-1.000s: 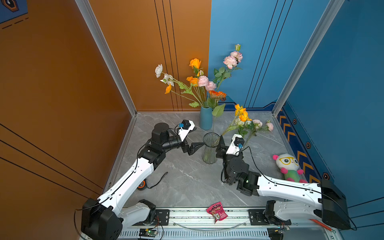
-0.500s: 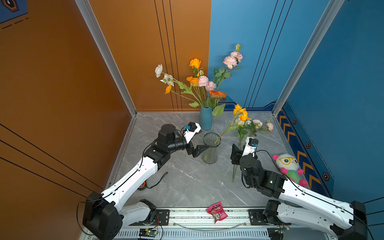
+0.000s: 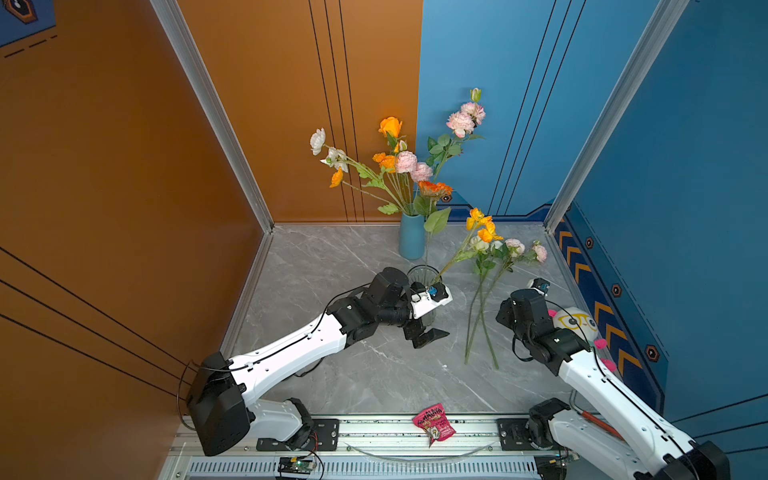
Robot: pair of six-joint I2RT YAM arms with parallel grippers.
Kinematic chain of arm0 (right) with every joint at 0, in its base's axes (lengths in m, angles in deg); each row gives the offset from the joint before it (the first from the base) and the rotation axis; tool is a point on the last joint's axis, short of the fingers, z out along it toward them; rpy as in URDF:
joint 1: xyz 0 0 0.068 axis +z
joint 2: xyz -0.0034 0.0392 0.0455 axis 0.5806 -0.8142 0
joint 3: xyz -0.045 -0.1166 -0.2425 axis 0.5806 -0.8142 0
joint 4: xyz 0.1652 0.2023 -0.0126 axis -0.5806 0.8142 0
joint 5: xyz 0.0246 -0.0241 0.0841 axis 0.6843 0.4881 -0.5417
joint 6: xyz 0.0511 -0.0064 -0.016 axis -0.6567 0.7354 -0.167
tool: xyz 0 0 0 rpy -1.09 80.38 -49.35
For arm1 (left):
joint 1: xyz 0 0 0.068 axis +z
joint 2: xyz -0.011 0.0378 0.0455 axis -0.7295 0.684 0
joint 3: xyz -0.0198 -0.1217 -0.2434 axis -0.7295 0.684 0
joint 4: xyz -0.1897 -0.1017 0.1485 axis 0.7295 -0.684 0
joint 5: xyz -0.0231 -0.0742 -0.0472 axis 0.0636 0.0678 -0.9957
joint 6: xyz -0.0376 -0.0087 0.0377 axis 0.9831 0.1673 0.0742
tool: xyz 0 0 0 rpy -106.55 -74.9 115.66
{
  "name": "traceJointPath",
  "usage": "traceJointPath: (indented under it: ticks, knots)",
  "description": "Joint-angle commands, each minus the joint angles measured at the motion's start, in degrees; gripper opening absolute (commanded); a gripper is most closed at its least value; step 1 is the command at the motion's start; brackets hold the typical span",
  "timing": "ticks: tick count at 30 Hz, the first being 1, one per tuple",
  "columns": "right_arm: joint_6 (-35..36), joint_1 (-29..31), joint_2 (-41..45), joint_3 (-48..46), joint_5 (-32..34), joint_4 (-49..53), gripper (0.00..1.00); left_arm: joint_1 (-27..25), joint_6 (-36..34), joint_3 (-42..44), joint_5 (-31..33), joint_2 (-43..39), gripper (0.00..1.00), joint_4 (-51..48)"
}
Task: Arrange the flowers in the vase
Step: 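Release the poppies and move the right gripper to the rose stems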
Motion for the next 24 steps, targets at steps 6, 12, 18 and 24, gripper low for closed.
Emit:
traceJointPath:
  ticks: [6, 12, 18, 24]
  knots:
    - [1.9, -13.3, -14.3, 0.9, -18.9, -9.4, 0.38, -1.6, -3.6, -1.6, 3.1, 0.5, 0.98, -4.5]
    - [-0.3, -15.9, -26.3, 4.0, -26.5, -19.2, 0.34, -1.8, -4.0, -1.8, 3.5, 0.7, 0.98, -5.0]
    - [-1.7, -15.3, -34.2, 5.4, -26.5, -25.7, 0.33, -2.1, -4.2, -1.7, 4.1, 0.6, 0.98, -5.0]
    - [-2.2, -14.4, -39.6, 7.0, -26.3, -30.8, 0.32, -2.1, -4.3, -1.7, 4.1, 0.5, 0.98, -5.0]
